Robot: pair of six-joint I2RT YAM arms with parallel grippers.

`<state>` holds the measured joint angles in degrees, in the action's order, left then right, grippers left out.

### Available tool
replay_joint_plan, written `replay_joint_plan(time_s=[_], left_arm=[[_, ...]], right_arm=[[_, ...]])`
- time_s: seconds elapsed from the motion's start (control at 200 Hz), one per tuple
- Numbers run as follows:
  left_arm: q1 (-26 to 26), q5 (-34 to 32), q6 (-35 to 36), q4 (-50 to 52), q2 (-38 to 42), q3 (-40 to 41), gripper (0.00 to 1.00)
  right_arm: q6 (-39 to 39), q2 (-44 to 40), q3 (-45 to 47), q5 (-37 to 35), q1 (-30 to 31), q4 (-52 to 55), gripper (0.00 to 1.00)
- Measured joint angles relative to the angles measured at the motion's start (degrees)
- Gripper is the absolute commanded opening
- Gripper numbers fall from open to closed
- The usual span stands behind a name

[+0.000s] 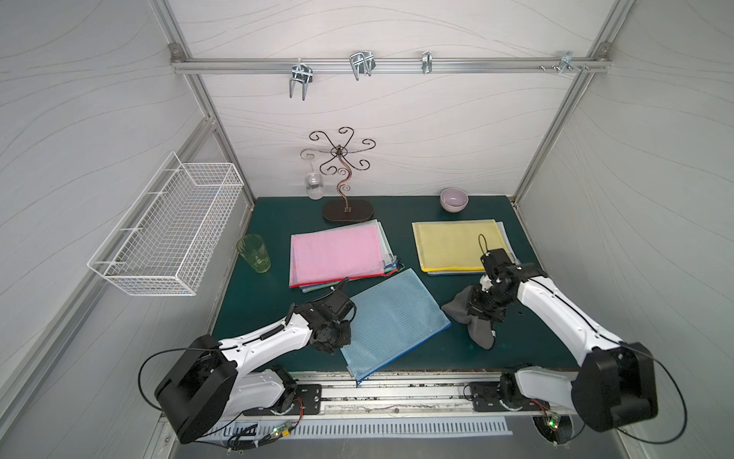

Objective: Wipe the document bag
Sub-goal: Place the cleaning item at the center of the board.

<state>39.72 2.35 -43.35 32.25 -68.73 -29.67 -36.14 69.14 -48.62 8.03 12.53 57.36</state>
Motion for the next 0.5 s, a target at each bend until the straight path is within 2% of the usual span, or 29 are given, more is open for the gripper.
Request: replay_joint_plan(time_s=[0.115,0.135,0.185,0.235,0.255,0.28,0.29,0.325,0.5], left_arm=[[0.00,-0.48,0.20,0.66,0.28,0.00,0.00],[-0.02,-0.55,0.24,0.87,0.39,0.00,0.00],[-0.04,-0.79,0.39,1.60,0.72,-0.07,0.00],[-0.07,-0.98,0.68,2.47,1.18,-0.24,0.00],[-0.07,-1.09,0.81,2.86,1.55,-0.42,0.00],[-0.09,-1.16,1.03,3.37,1.90,-0.66,0.00],[-0.09,-1.22,1.11,3.58,2.14,-0.76,0.00],[-0.11,-1.33,1.29,4.37,2.93,-1.31,0.00],[-0.13,-1.38,2.38,6.43,8.13,-6.01,0.16]], right_arm=[[-0.55,-0.33,2.47,-2.32,-5.95,-0.50,0.01],[-0.52,-0.07,3.02,-2.32,-7.08,-0.92,0.10],[-0.48,1.27,4.11,-1.62,-9.22,-1.77,0.41],[0.11,3.19,4.61,-0.70,-10.67,-2.54,0.63],[0.42,3.98,4.72,-0.09,-10.88,-2.93,0.75],[0.70,4.72,4.79,0.48,-10.95,-3.32,0.95],[0.85,4.87,4.81,0.76,-10.97,-3.45,0.98],[1.25,5.03,4.87,1.44,-10.95,-3.89,0.99],[2.23,-1.62,4.33,2.69,-10.95,-3.39,0.99]])
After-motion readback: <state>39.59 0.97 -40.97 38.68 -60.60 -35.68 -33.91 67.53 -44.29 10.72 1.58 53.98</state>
